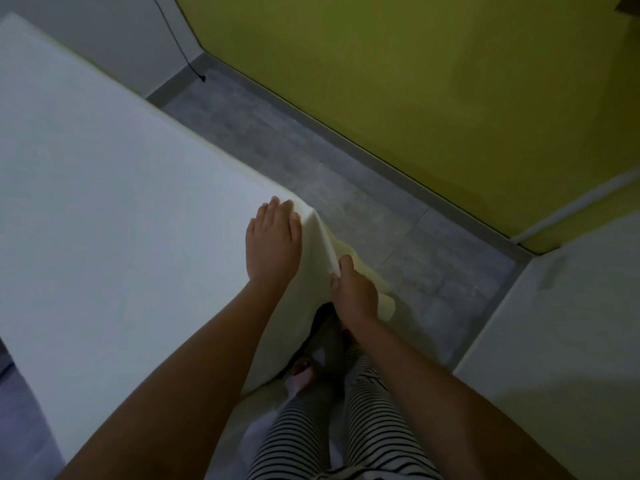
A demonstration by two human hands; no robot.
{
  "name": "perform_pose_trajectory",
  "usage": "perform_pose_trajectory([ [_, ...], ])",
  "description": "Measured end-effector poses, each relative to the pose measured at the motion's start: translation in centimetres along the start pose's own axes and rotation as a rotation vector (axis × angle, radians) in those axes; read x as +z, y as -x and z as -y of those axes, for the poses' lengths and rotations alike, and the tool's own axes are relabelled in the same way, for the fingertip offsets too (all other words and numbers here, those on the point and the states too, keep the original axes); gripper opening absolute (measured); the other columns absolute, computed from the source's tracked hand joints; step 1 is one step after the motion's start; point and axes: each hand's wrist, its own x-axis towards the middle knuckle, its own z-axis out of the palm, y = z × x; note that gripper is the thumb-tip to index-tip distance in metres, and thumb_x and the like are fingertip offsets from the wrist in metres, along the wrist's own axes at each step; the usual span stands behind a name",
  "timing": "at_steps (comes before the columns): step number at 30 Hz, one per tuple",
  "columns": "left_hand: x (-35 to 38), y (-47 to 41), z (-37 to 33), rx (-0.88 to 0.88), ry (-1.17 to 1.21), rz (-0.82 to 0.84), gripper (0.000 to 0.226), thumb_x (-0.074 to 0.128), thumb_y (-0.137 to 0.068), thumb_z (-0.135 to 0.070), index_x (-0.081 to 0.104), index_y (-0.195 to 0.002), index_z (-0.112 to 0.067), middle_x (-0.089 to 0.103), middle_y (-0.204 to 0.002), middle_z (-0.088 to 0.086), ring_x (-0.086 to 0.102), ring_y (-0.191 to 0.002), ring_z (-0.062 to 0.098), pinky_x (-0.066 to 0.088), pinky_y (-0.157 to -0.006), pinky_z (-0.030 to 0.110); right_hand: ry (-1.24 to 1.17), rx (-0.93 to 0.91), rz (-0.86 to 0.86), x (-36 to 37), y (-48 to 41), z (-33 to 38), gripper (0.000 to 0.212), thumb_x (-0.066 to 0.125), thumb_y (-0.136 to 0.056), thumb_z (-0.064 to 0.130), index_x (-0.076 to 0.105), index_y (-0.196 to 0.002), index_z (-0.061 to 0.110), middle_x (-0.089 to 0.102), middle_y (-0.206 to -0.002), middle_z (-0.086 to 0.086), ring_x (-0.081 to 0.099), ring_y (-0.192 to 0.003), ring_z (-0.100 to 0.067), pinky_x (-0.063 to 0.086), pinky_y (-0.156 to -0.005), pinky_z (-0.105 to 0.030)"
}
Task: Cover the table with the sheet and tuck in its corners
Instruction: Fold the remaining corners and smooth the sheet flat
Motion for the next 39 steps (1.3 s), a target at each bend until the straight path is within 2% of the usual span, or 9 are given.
perform_pose_trajectory([
  [3, 0.1, -0.1, 0.1, 0.01, -0.007, -0.014, 0.047, 0.022, -0.102, -0.033, 0.045, -0.139, -0.016, 0.039, -0.15, 0.006, 0.032, -0.141, 0.025, 0.025, -0.117, 0.044, 0.007, 0.058, -0.029, -0.2, 0.4, -0.4, 0.02, 0.048, -0.096, 0.029, 0.05, -0.107, 0.013, 0.066, -0.097, -0.012, 0.062, -0.087, -0.032, 0.044, -0.065, -0.035],
  [6, 0.3, -0.1, 0.2, 0.041, -0.012, -0.04, 0.047, 0.02, -0.102, -0.034, 0.046, -0.136, -0.014, 0.044, -0.146, 0.007, 0.037, -0.138, 0.025, 0.03, -0.114, 0.044, 0.008, 0.105, -0.017, -0.7, -0.3, -1.3, 0.02, 0.05, -0.094, 0.031, 0.059, -0.096, 0.013, 0.065, -0.099, -0.009, 0.061, -0.089, -0.028, 0.042, -0.065, -0.03],
  [14, 0.3, -0.1, 0.7, 0.075, 0.033, -0.031, 0.046, 0.022, -0.101, -0.034, 0.048, -0.134, -0.015, 0.046, -0.144, 0.007, 0.039, -0.136, 0.025, 0.031, -0.113, 0.045, 0.177, 0.091, -0.288, -2.8, -0.1, -2.8, 0.017, 0.057, -0.091, 0.028, 0.055, -0.091, 0.011, 0.056, -0.1, -0.009, 0.058, -0.084, -0.028, 0.037, -0.063, -0.031],
  [18, 0.3, -0.2, 0.8, 0.092, 0.039, -0.033, 0.045, 0.022, -0.1, -0.034, 0.05, -0.131, -0.015, 0.051, -0.139, 0.007, 0.043, -0.131, 0.026, 0.036, -0.108, 0.047, 0.028, 0.121, -0.218, -0.5, 1.0, -1.1, 0.013, 0.051, -0.092, 0.027, 0.049, -0.093, 0.014, 0.06, -0.094, -0.008, 0.059, -0.082, -0.03, 0.037, -0.061, -0.033],
  [22, 0.5, -0.3, 0.8, 0.083, 0.038, -0.035, 0.044, 0.022, -0.1, -0.034, 0.049, -0.129, -0.017, 0.051, -0.137, 0.006, 0.043, -0.131, 0.025, 0.036, -0.108, 0.047, -0.026, 0.106, -0.12, 1.6, 1.6, 0.7, 0.02, 0.048, -0.093, 0.025, 0.054, -0.11, 0.016, 0.057, -0.107, -0.007, 0.06, -0.089, -0.031, 0.045, -0.066, -0.036],
  [25, 0.6, -0.4, 0.7, 0.076, 0.043, -0.048, 0.043, 0.022, -0.1, -0.035, 0.049, -0.128, -0.018, 0.052, -0.136, 0.005, 0.043, -0.131, 0.024, 0.036, -0.108, 0.047, -0.028, 0.093, -0.02, 2.0, 1.6, 0.8, 0.023, 0.046, -0.093, 0.023, 0.06, -0.103, 0.008, 0.058, -0.108, -0.01, 0.059, -0.09, -0.034, 0.045, -0.072, -0.036],
  [30, 0.7, -0.4, 0.8, 0.075, 0.063, -0.066, 0.041, 0.023, -0.099, -0.034, 0.05, -0.125, -0.018, 0.053, -0.134, 0.004, 0.044, -0.129, 0.023, 0.035, -0.108, 0.045, -0.07, 0.14, 0.113, 1.4, 0.3, -0.1, 0.025, 0.043, -0.094, 0.02, 0.057, -0.078, 0.008, 0.062, -0.087, -0.011, 0.06, -0.083, -0.03, 0.044, -0.067, -0.03],
  [34, 0.8, -0.3, 0.6, 0.072, 0.057, -0.073, 0.04, 0.025, -0.1, -0.032, 0.05, -0.129, -0.018, 0.051, -0.138, 0.003, 0.04, -0.133, 0.022, 0.032, -0.11, 0.042, 0.003, 0.19, -0.097, 0.3, -0.9, -2.7, 0.029, 0.046, -0.095, 0.025, 0.067, -0.082, 0.01, 0.065, -0.094, -0.012, 0.062, -0.084, -0.031, 0.047, -0.066, -0.031],
  [39, 0.8, -0.4, 0.5, 0.068, 0.048, -0.078, 0.04, 0.025, -0.1, -0.032, 0.051, -0.128, -0.018, 0.053, -0.136, 0.002, 0.042, -0.131, 0.022, 0.034, -0.108, 0.042, 0.056, 0.223, -0.294, -0.4, -1.4, -3.4, 0.024, 0.049, -0.095, 0.022, 0.065, -0.083, 0.01, 0.053, -0.099, -0.011, 0.056, -0.077, -0.027, 0.035, -0.061, -0.029],
])
